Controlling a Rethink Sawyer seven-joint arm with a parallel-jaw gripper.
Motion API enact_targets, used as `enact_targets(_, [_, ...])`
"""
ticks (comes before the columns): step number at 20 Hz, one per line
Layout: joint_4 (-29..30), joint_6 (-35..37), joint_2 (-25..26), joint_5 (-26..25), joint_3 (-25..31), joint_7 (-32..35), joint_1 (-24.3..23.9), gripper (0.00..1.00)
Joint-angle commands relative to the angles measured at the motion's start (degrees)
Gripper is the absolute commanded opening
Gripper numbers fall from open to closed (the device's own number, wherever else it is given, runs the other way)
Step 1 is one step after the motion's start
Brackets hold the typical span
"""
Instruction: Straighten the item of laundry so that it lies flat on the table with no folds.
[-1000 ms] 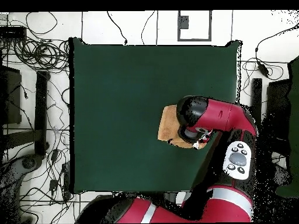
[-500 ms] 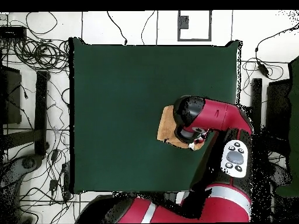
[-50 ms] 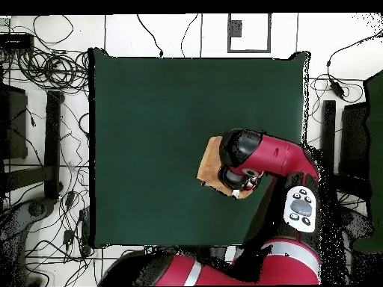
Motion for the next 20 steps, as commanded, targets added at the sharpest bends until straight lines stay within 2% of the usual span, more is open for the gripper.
enact_targets(1, [10.7,4.32,2.7,5.91,8.11,8.31,0.13,0.0])
enact_targets(12, [9.31,8.85,5.49,5.71,8.49,5.63,-0.9,0.0])
enact_targets(20, [7.64,12.31,6.22,4.14,7.19,6.57,-0.46,0.0])
